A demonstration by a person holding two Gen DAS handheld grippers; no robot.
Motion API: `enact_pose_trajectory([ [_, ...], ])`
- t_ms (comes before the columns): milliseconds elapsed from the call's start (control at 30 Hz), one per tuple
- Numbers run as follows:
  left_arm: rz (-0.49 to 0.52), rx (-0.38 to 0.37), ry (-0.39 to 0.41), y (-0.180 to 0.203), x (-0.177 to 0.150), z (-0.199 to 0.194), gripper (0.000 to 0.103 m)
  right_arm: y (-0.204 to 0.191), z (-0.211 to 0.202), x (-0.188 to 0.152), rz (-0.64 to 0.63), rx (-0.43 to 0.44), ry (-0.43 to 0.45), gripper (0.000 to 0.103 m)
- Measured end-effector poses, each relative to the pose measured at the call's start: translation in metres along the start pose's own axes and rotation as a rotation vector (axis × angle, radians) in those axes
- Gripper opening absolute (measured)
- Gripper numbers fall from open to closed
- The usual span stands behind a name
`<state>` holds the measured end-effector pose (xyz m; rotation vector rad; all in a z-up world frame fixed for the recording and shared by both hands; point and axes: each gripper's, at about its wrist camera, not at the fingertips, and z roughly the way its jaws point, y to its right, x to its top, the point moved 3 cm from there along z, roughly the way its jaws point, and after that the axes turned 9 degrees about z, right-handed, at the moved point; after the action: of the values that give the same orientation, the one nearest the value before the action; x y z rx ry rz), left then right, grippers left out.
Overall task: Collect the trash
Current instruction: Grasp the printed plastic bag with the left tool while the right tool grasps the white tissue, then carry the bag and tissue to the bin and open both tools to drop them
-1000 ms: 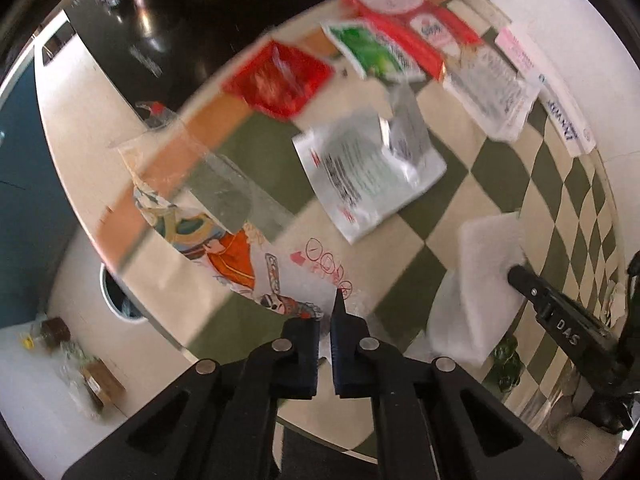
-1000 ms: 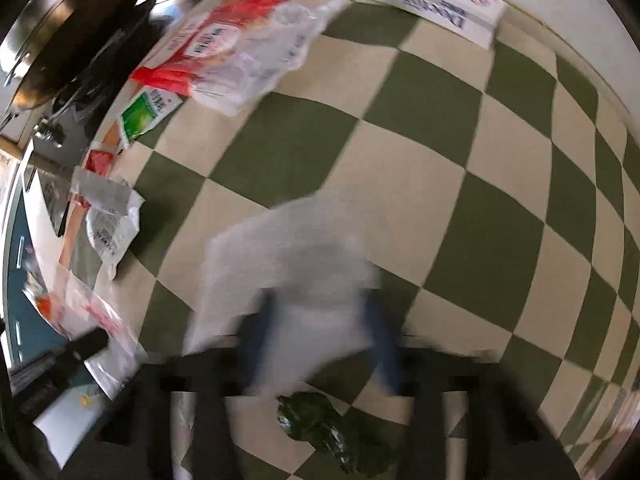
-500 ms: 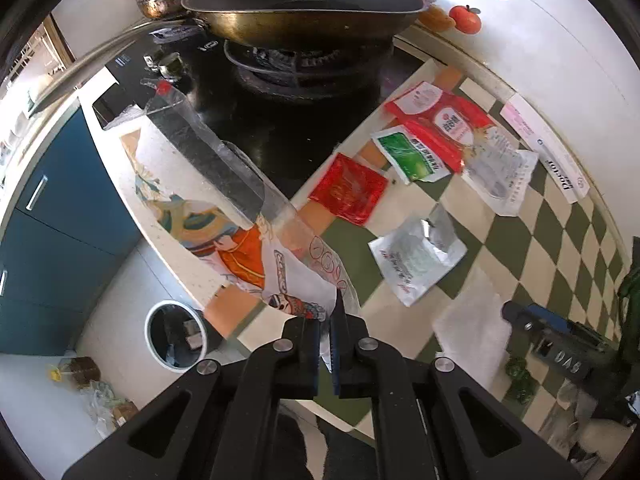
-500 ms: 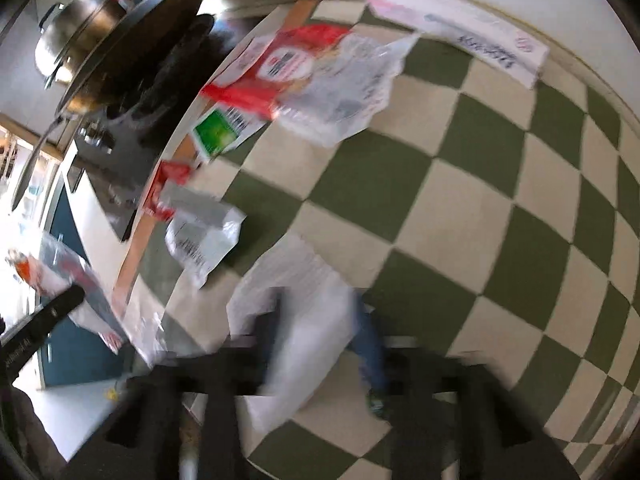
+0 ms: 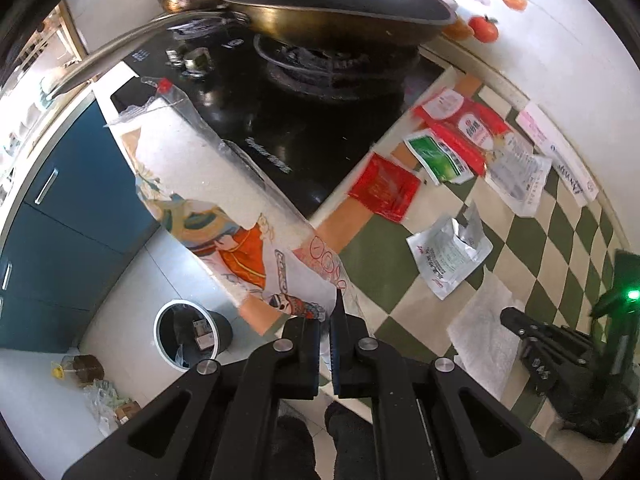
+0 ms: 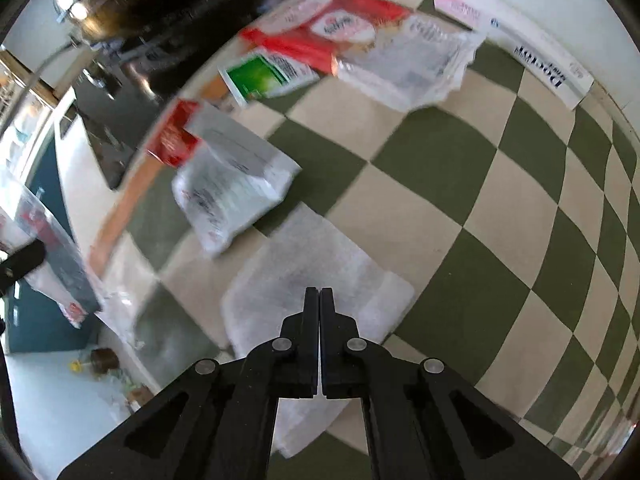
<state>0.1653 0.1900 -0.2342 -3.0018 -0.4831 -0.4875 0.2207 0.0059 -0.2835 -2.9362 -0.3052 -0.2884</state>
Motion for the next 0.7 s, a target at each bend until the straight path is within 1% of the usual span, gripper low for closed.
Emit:
enact_pose_trajectory([
  [100, -0.039, -0.007, 0.024, -0.023, -0.005, -0.014, 0.001, -0.019, -0.021, 0.002, 0.001, 0.062, 0.023, 0.0],
  [267, -0.124, 0.005, 0.056, -0.075, -0.019, -0.036, 0.001, -0.06, -0.052, 0.003, -0.019, 0.154, 0.045, 0.0],
  [333, -0.157, 0.024, 0.064, -0.097, -0.026, -0.042, 0.001, -0.074, -0.059, 0.004, -0.025, 0.161, 0.053, 0.0],
  [367, -0.173, 0.042, 0.068, -0.108, -0.031, -0.044, 0.001, -0.077, -0.055, 0.004, -0.025, 0.151, 0.04, 0.0],
  [400, -0.184, 0.054, 0.069, -0.116, -0.034, -0.043, 0.001, -0.077, -0.049, 0.004, -0.015, 0.112, 0.007, 0.0],
  [433, -0.197, 0.064, 0.068, -0.122, -0.038, -0.042, 0.001, -0.072, -0.042, 0.004, -0.001, 0.079, -0.018, 0.008],
  [467, -0.211, 0.081, 0.065, -0.128, -0.043, -0.038, 0.001, -0.064, -0.035, 0.002, 0.015, 0.044, -0.038, 0.036],
  [500, -0.215, 0.107, 0.066, -0.13, -0.046, -0.034, 0.001, -0.056, -0.024, 0.0, 0.038, -0.005, -0.057, 0.054],
  [533, -0.213, 0.137, 0.067, -0.13, -0.049, -0.029, 0.001, -0.048, -0.016, -0.002, 0.064, -0.027, -0.063, 0.071],
  [567, -0.218, 0.153, 0.061, -0.129, -0.052, -0.02, 0.001, -0.043, -0.008, -0.004, 0.075, -0.049, -0.071, 0.07],
  [600, -0.227, 0.146, 0.051, -0.129, -0.055, -0.012, 0.001, -0.037, 0.004, -0.008, 0.09, -0.097, -0.091, 0.07],
  [700, -0.242, 0.121, 0.02, -0.125, -0.062, 0.01, 0.001, -0.023, 0.033, -0.02, 0.121, -0.172, -0.14, 0.068],
])
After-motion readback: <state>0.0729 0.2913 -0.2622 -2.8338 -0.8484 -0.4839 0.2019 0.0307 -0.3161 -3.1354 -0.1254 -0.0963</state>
